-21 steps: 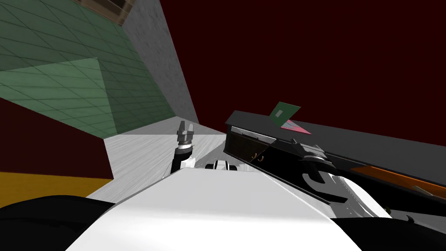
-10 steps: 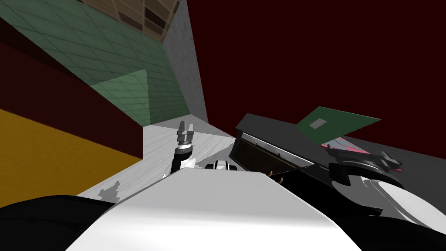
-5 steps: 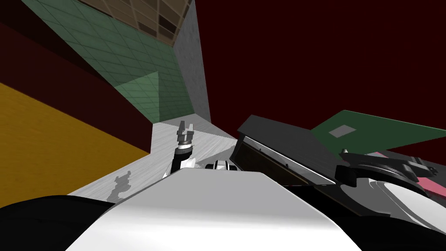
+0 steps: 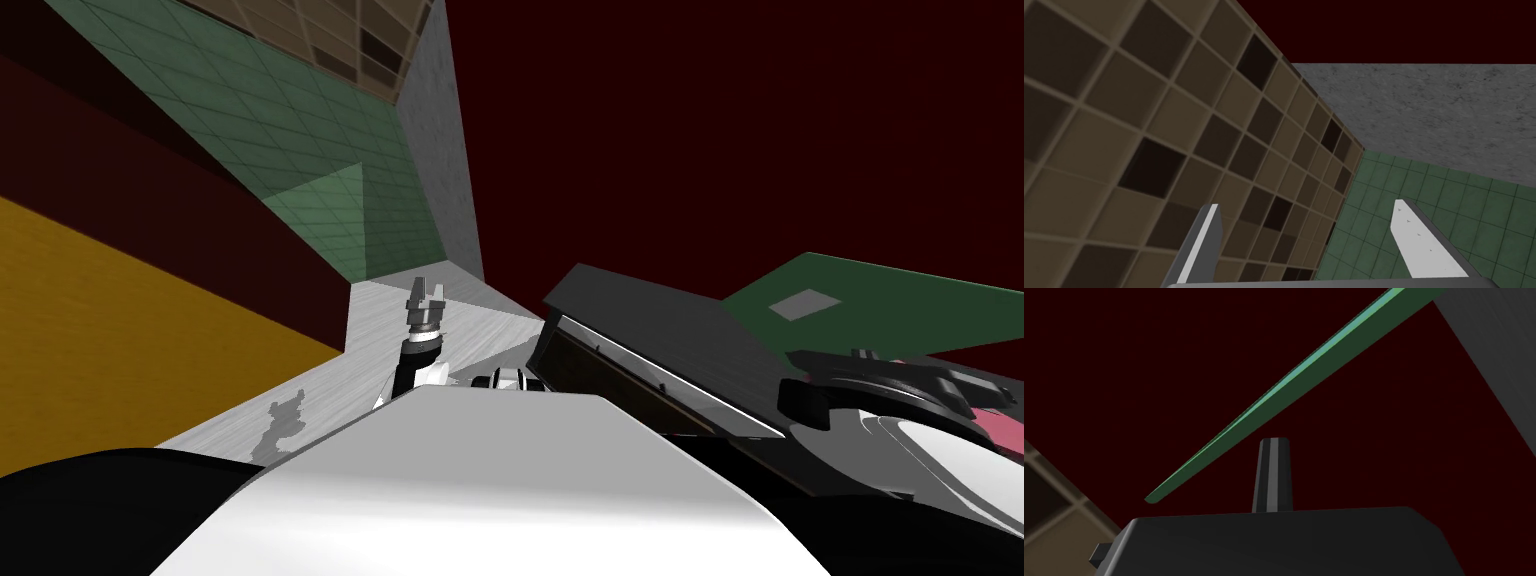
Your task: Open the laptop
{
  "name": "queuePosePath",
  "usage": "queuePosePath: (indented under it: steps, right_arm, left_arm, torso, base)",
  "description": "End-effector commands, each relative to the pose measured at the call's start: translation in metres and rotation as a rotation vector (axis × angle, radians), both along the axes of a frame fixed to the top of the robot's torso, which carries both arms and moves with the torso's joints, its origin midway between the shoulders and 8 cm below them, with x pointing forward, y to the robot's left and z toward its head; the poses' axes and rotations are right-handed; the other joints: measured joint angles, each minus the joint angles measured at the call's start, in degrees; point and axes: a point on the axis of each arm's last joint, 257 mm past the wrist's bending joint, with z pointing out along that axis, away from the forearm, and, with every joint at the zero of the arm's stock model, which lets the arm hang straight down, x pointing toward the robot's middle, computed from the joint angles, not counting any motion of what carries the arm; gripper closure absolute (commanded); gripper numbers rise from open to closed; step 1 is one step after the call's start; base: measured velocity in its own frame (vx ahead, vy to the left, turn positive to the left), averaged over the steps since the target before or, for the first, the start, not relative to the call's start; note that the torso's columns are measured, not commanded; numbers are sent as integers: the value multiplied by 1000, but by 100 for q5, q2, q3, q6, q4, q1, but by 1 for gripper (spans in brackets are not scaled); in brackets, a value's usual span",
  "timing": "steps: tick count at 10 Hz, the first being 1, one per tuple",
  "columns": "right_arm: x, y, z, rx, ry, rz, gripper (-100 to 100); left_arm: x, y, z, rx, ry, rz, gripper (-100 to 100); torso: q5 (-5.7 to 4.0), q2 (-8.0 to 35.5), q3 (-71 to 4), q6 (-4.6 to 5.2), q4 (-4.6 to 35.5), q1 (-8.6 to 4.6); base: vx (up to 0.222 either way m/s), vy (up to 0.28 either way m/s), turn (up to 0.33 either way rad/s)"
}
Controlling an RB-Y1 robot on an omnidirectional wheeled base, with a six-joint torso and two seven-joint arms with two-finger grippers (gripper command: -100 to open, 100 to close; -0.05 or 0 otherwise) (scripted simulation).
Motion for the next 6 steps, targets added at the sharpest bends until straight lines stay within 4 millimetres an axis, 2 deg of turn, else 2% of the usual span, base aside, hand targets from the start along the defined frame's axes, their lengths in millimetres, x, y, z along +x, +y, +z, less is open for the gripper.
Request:
queuePosePath:
  steps: [1, 6]
  right_arm:
    - [-1, -9, 0, 48, -35, 1, 100]
    - [-2, -28, 1, 142, -107, 2, 100]
  left_arm:
    - [0, 0, 0, 0, 0, 0, 0]
    - [0, 0, 0, 0, 0, 0, 0]
  torso:
    - [-4, -2, 0, -2, -1, -5]
    - [-6, -16, -9, -5, -6, -5]
  base:
    - [-26, 17, -5]
    - [-22, 13, 4]
